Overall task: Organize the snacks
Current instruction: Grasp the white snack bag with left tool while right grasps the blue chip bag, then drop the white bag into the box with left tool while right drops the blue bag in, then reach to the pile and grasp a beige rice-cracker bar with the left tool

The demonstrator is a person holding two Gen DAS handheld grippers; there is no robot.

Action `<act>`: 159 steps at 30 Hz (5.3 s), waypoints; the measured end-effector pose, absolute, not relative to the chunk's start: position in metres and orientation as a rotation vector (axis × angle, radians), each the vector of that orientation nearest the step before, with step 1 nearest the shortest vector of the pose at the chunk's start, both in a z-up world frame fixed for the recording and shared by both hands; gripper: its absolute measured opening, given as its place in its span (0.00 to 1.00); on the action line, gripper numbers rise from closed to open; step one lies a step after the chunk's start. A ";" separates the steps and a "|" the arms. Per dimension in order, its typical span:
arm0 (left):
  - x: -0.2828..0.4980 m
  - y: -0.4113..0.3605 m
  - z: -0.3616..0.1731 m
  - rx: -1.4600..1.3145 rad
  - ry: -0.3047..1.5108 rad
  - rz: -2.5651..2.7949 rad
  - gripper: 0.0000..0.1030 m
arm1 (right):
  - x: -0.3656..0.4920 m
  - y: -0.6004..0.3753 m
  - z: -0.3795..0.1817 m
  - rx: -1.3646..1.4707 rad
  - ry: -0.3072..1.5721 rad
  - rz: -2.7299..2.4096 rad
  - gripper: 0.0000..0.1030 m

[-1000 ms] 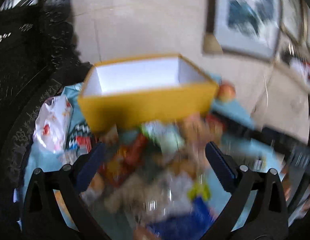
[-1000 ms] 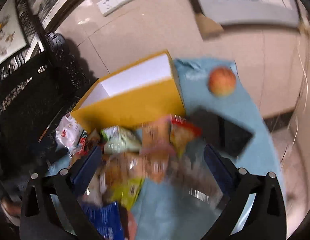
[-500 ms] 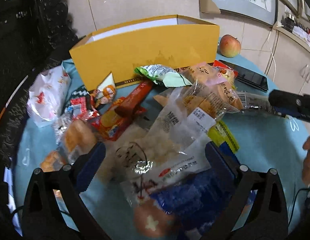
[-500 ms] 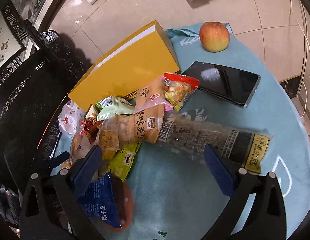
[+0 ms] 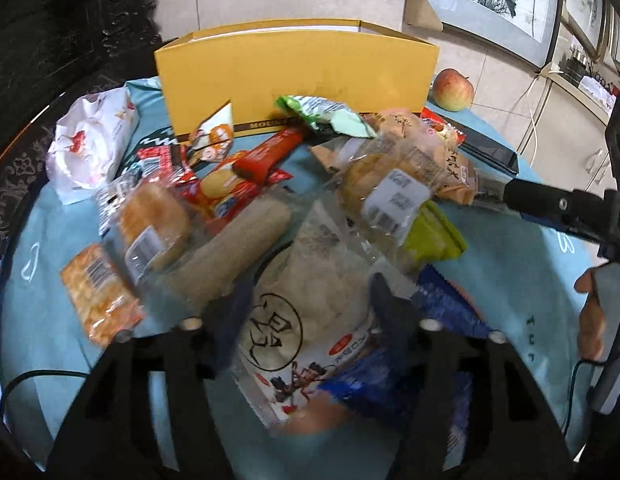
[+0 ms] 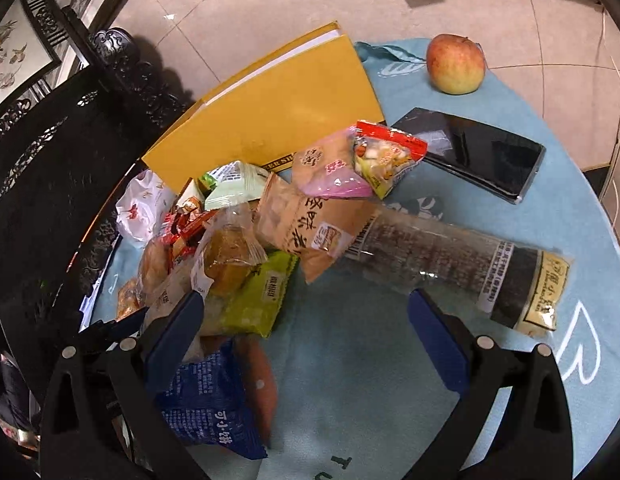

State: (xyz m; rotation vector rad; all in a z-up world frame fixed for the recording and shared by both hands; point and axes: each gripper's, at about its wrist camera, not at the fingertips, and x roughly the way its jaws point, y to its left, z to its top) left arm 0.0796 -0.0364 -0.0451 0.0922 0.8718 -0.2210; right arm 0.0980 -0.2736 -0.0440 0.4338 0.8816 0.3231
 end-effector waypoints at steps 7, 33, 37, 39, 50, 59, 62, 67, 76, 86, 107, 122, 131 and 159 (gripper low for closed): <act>0.070 -0.038 -0.042 0.122 0.874 -0.287 0.96 | 0.102 -0.278 -0.050 0.458 0.906 0.300 0.99; 0.044 0.005 -0.028 -0.044 0.843 -0.279 0.44 | 0.066 -0.222 -0.026 0.211 0.835 0.641 0.99; 0.037 0.021 -0.022 -0.078 0.828 -0.255 0.44 | 0.036 -0.188 -0.028 0.030 0.860 0.697 0.99; 0.035 0.029 -0.023 -0.098 0.831 -0.253 0.44 | 0.022 -0.171 -0.028 -0.082 0.851 0.687 0.99; 0.031 0.040 -0.028 -0.154 0.833 -0.279 0.44 | 0.033 -0.141 -0.061 -0.115 0.986 0.560 0.99; 0.031 0.039 -0.037 -0.163 0.862 -0.278 0.44 | 0.037 -0.118 -0.069 -0.227 0.987 0.497 0.75; 0.030 0.040 -0.037 -0.166 0.861 -0.277 0.44 | 0.038 -0.137 -0.059 -0.127 0.996 0.517 0.61; 0.028 0.037 -0.031 -0.166 0.844 -0.280 0.44 | 0.029 -0.162 -0.049 -0.038 0.959 0.538 0.61; 0.028 0.024 0.002 -0.135 0.792 -0.301 0.44 | 0.019 -0.206 0.008 0.059 0.774 0.548 0.61; 0.069 -0.013 0.074 -0.145 0.690 -0.289 0.44 | 0.084 -0.266 0.067 0.167 0.572 0.337 0.63; 0.324 -0.026 0.056 -0.292 0.750 -0.090 0.93 | 0.292 -0.223 0.039 0.054 0.663 0.145 0.87; 0.183 -0.005 0.090 -0.268 0.745 -0.181 0.98 | 0.164 -0.261 0.067 0.318 0.640 0.303 0.99; 0.103 0.002 0.066 -0.225 0.774 -0.202 0.98 | 0.108 -0.236 0.026 0.227 0.734 0.332 0.99; 0.058 0.004 -0.048 0.106 0.873 -0.199 0.98 | 0.099 -0.265 -0.027 0.472 0.838 0.314 0.99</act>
